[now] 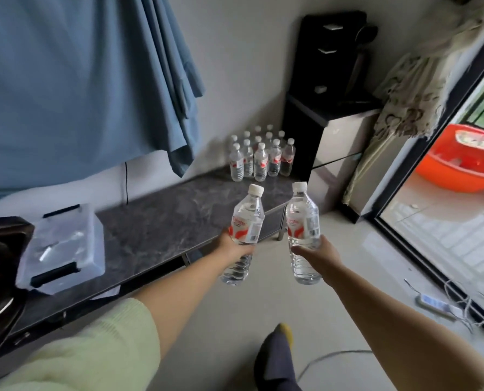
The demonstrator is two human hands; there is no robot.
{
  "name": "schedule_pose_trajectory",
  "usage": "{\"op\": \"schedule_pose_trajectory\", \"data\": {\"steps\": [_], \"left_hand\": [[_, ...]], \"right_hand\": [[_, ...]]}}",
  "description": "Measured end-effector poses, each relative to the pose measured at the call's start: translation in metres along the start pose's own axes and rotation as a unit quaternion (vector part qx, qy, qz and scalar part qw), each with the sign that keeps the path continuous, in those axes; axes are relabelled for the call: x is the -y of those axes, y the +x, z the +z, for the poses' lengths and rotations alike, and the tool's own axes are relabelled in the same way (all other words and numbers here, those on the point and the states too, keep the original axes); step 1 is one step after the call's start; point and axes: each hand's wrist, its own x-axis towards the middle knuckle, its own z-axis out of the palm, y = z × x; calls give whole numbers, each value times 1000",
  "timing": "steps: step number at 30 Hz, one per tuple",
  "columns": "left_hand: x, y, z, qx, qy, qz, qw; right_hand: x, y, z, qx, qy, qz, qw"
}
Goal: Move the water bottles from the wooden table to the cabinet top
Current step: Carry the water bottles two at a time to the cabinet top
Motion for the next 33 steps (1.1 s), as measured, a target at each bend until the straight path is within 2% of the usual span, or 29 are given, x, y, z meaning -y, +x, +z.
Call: {"op": "schedule_pose_trajectory", "data": {"steps": [3,7,10,14,23,33], "left_hand": [[-22,53,3,-8,22,-5,1000],[-69,123,13,-34,-5,-15,999],[-102,169,26,-53,-30,-25,998],[-122,215,42,-59,-27,-50,997],[-127,301,47,-19,-5,-93,995],[-125,453,26,9,-54,-110,992]], "right_hand": [[14,60,1,17,-2,-6,1000],[37,141,-13,52,-15,-8,999],[52,194,-33,34,-36,-15,999],[65,255,-49,14,-10,1,1000],[78,343,-27,10,22,32,999],[94,460,39,8,51,75,996]]}}
